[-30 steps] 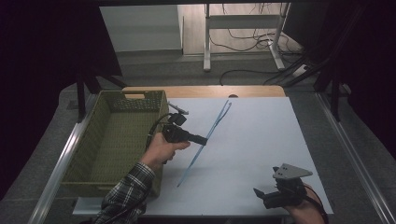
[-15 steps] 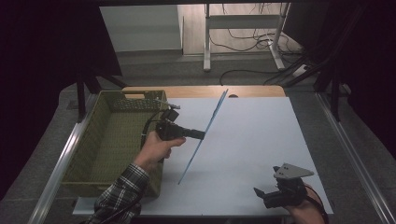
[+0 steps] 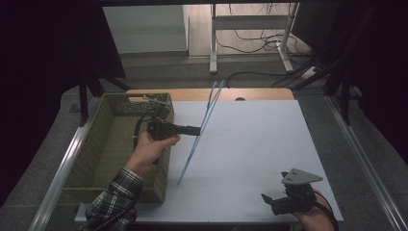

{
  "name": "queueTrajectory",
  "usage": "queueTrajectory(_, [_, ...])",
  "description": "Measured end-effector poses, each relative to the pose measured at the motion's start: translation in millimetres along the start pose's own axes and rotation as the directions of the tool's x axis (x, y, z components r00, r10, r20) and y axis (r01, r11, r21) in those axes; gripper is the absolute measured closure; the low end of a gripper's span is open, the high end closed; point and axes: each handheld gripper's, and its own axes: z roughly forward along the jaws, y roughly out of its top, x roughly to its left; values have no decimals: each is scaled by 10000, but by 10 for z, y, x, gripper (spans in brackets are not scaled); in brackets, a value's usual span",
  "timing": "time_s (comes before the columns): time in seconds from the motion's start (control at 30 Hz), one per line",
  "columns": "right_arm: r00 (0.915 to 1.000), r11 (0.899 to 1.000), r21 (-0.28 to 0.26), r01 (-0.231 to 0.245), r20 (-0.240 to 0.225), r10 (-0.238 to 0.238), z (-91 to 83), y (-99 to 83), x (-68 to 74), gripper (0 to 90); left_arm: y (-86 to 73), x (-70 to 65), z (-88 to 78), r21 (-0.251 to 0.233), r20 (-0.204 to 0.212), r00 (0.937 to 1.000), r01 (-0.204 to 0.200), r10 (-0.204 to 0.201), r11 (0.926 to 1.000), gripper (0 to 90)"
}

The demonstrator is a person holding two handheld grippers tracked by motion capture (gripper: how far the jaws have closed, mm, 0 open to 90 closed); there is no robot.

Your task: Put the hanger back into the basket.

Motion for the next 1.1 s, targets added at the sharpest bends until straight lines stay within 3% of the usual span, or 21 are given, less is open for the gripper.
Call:
queueTrajectory(0.47, [10000,10000,-24,-67,30,67,-4,0,-4,0,-35,-71,-340,-1088,-223,9997,-152,129,9940,877])
queueTrajectory(0.8, [10000,10000,-45,-25,45,26,-4,3,-4,0,-140,-96,-709,-2157,-703,9975,-51,-104,9764,877])
queueTrajectory(1.1, [10000,10000,-33,-19,48,19,-4,4,-3,0,-226,-85,-929,-2677,-1071,9938,13,-311,9635,877])
